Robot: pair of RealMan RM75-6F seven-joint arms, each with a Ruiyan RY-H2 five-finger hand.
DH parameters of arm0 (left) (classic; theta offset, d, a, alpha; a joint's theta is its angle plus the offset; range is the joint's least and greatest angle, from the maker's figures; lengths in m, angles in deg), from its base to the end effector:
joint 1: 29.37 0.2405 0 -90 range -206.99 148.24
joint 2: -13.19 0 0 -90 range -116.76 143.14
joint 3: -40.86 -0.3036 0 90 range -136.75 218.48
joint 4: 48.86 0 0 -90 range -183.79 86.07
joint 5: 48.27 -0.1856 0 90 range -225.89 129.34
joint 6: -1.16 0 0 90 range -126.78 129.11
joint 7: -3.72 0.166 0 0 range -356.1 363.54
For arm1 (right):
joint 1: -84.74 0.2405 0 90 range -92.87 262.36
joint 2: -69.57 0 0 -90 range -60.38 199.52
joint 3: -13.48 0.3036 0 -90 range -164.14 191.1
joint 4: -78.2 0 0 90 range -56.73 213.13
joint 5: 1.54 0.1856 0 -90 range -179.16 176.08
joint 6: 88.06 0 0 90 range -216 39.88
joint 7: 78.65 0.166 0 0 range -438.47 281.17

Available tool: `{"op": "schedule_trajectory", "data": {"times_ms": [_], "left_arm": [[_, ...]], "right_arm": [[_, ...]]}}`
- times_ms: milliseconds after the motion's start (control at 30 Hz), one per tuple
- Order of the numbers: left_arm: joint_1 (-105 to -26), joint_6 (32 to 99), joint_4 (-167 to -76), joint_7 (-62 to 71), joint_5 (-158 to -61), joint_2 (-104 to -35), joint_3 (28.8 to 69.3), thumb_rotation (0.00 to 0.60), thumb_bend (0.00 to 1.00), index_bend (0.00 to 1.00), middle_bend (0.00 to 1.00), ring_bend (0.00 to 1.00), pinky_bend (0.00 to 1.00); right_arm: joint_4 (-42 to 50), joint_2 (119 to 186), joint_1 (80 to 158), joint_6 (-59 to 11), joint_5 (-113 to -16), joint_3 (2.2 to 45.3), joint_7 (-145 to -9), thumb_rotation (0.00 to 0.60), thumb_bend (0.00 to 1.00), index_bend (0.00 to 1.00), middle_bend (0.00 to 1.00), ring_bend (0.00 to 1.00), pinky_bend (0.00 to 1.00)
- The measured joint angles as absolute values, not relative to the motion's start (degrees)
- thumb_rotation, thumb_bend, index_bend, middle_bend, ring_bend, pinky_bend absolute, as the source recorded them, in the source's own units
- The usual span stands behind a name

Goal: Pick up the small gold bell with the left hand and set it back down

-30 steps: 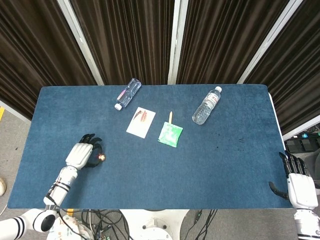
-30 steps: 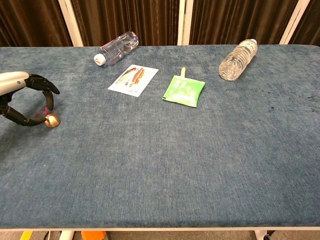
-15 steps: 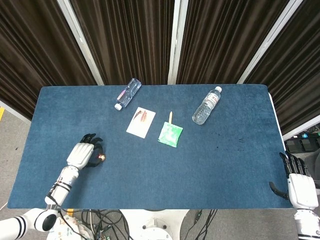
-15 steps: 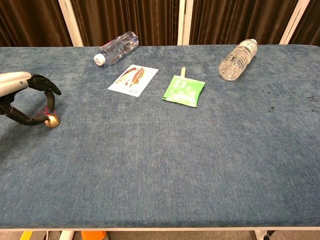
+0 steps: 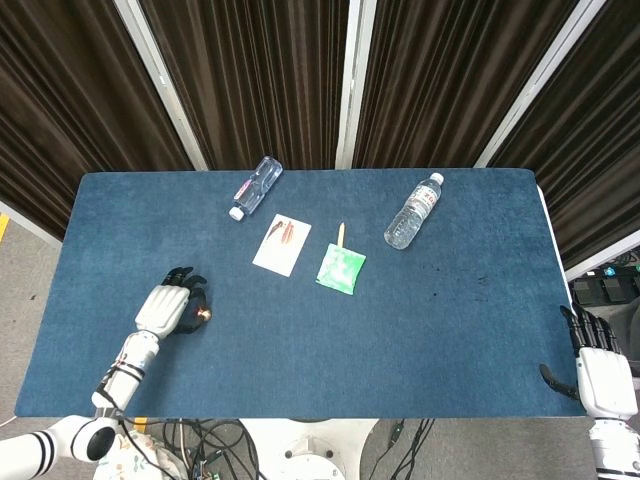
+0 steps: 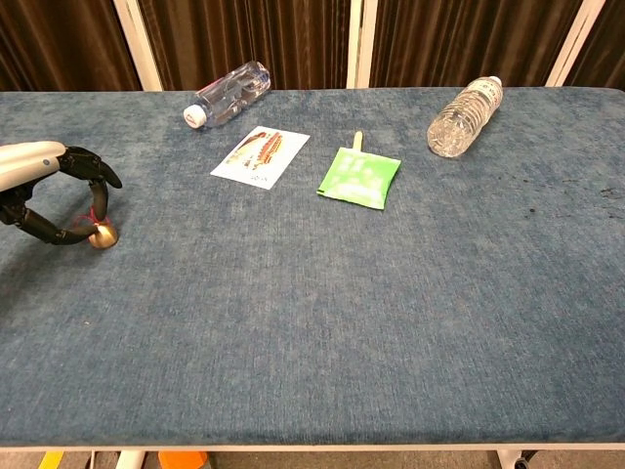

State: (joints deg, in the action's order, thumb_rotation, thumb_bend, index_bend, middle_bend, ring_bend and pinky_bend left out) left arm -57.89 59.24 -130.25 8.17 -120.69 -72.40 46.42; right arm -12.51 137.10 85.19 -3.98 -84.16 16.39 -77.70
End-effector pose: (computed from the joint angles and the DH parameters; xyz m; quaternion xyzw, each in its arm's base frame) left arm -0.2795 0.3331 0.0213 -0.6856 -0.4674 -0.3569 0.4291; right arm -0.3707 -0.1768 0.1840 0.5531 -0.4417 0.3653 0.6046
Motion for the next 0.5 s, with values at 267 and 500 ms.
{"op": "schedule_trajectory", "data": {"times_ms": [267, 500], "left_arm": [[-58.04, 59.00, -130.34, 8.64, -120.02, -72.40, 46.46, 0.600, 0.38, 0.54, 0.22, 0.02, 0.03], [-58.13, 59.10, -130.38, 8.89, -119.83, -72.52, 46.50, 0.600, 0.38, 0.55, 0.22, 0.02, 0.03]], "right_arm": [[-12.48, 137.13, 85.18, -4.02, -84.10, 16.40, -77.74, 0.600, 0.16, 0.00, 0.00, 0.00, 0.00], [-12.40, 137.18, 85.20, -4.04, -84.14, 16.41, -77.70, 0.600, 0.16, 0.00, 0.00, 0.00, 0.00]]}}
